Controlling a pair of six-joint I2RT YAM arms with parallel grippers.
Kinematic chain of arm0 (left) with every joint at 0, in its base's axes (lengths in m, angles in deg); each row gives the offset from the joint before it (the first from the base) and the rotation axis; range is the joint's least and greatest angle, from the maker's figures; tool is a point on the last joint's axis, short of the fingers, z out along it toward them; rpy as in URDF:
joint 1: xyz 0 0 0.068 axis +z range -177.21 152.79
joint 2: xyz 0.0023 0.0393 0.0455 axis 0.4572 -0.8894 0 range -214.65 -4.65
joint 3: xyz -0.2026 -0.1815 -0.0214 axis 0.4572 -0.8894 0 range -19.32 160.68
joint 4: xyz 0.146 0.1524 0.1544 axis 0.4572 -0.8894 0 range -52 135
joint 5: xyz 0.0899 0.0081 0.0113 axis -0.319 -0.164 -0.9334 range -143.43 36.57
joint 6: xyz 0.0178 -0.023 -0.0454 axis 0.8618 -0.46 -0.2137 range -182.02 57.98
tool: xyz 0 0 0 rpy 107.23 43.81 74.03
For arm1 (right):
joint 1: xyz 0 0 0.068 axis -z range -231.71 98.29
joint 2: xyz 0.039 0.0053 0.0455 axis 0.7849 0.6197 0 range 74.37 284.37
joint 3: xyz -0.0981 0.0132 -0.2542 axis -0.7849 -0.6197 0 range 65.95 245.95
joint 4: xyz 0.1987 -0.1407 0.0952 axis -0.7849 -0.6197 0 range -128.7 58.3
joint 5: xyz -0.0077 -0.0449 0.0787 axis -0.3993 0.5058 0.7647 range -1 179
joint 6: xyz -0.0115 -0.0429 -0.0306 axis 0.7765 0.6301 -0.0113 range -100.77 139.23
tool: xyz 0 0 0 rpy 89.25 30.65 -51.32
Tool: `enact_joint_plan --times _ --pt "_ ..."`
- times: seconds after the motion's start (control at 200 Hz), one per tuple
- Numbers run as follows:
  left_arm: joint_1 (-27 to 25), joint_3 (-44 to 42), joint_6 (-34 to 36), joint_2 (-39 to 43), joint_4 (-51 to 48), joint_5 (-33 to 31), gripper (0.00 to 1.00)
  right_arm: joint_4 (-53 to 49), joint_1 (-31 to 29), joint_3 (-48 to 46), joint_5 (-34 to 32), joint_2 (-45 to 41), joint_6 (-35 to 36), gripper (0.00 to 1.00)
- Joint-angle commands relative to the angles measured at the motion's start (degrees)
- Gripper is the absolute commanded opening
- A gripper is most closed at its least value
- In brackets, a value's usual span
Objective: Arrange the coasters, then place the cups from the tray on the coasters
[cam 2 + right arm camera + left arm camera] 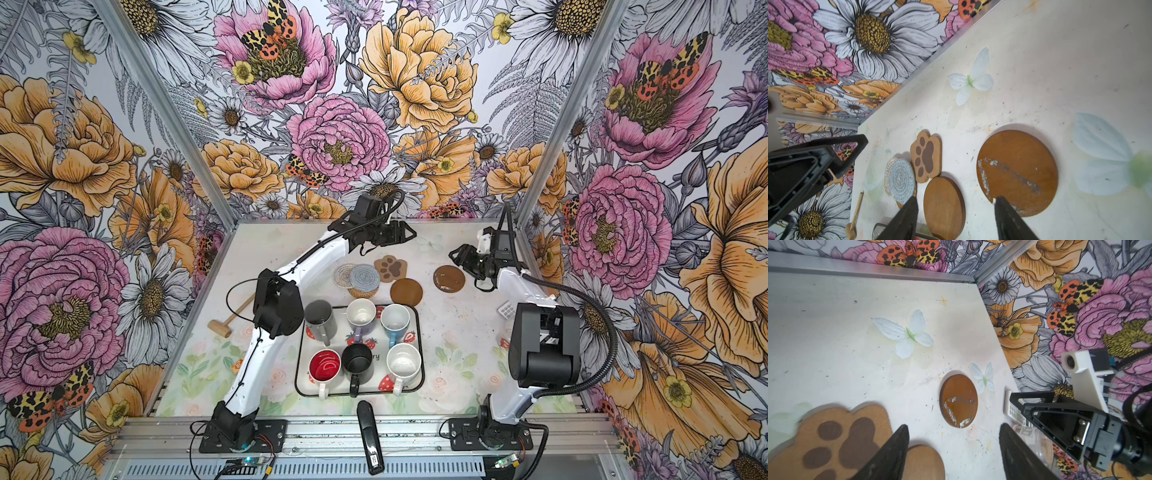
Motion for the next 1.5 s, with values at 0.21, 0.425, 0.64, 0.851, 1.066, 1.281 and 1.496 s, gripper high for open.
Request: enact_joint_plan --times 0.21,0.425,0.64,0.851,1.066,1.281,1.496 --pt "-0.5 -18.6 10.7 7.6 -11.4 -7.9 0.68 -3.3 -7.3 -3.3 -2.5 0.4 1.3 0.62" --pt "-1.3 -22.2 9.3 6.8 -11.3 -9.5 0.65 -3.2 -11.7 -4.5 -3.9 3.0 0.4 0.63" --pt "-1.8 -22.2 8.7 4.7 -11.4 -9.6 0.65 -3.1 -13.1 -4.3 -4.9 5.5 -0.5 0.65" --pt "-2.2 -20.7 8.0 2.8 -11.3 -8.7 0.64 -2.9 -13.3 -3.9 -4.9 7.9 -0.7 0.67" --pt "-2.4 -19.1 7.2 0.8 -11.2 -7.6 0.64 -1.9 -13.4 -3.5 -3.8 9.6 -0.8 0.67" --pt "-2.4 -18.1 6.3 -0.4 -11.2 -6.2 0.63 0.2 -13.5 -3.8 -2.2 11.2 -1.8 0.67" --pt "-3.3 -18.1 5.9 -1.0 -11.2 -5.1 0.62 2.2 -13.7 -4.1 -0.7 12.3 -3.1 0.66"
